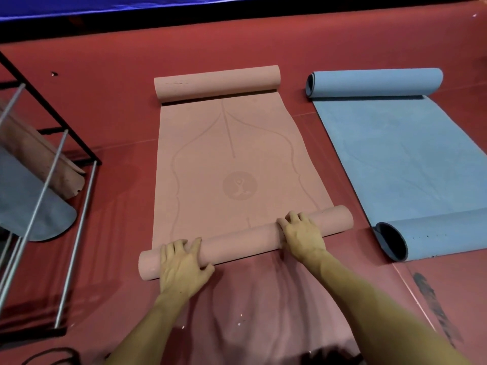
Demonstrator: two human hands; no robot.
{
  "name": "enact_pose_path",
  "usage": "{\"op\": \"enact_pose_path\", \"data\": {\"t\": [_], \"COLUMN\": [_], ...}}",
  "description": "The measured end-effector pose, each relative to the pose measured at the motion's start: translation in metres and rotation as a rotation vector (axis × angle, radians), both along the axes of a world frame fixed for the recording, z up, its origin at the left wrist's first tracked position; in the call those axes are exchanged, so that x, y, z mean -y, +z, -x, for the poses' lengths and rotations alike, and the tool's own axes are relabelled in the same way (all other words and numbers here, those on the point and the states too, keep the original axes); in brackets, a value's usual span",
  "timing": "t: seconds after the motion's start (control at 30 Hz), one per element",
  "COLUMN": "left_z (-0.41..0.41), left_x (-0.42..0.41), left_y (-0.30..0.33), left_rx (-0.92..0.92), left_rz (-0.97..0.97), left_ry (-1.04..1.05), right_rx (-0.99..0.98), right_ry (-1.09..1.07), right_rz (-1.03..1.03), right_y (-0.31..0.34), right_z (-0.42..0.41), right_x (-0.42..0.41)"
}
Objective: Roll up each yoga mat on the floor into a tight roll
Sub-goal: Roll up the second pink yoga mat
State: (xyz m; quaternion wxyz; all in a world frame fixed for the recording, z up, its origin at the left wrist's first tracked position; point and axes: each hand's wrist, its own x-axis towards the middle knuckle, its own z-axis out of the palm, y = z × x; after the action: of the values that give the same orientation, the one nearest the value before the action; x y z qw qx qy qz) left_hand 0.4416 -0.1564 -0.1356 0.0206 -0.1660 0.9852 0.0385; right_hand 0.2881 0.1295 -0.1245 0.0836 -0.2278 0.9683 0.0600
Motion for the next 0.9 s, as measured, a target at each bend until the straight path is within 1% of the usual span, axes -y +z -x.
{"op": "enact_pose_path", "data": {"t": [0.1, 0.17, 0.27, 0.43, 0.53, 0.67, 0.83, 0.9], "left_z": [0.011, 0.011, 0.0, 0.007, 0.019, 0.026, 0.024, 0.019], "left_x": [0.004, 0.002, 0.001, 0.013, 0.021, 0.022, 0.02, 0.018], "left_y": [0.005, 0.005, -0.001, -0.007, 0.006, 0.023, 0.035, 0.038], "left_rx": [0.048, 0.052, 0.092, 0.15, 0.271, 0.321, 0.444, 0.479], "left_rz": [-0.033, -0.043, 0.009, 0.104, 0.107, 0.117, 0.041, 0.0], "left_ry": [0.078, 0.055, -0.016, 0.001, -0.015, -0.038, -0.052, -0.064], "right_rx": [-0.02, -0.01, 0.045, 0.029, -0.022, -0.026, -0.014, -0.002], "right_ry": [-0.017, -0.015, -0.026, -0.116, -0.136, -0.101, -0.075, -0.051], "right_rz": [0.013, 0.018, 0.0, -0.054, -0.04, -0.103, -0.177, -0.178], "right_y": [0.0, -0.001, -0.002, -0.005, -0.01, -0.008, -0.006, 0.002], "right_z": [-0.003, -0.004, -0.004, -0.012, -0.013, -0.005, -0.005, -0.011], "right_x": [0.002, 0.004, 0.005, 0.014, 0.014, 0.02, 0.012, 0.01]}}
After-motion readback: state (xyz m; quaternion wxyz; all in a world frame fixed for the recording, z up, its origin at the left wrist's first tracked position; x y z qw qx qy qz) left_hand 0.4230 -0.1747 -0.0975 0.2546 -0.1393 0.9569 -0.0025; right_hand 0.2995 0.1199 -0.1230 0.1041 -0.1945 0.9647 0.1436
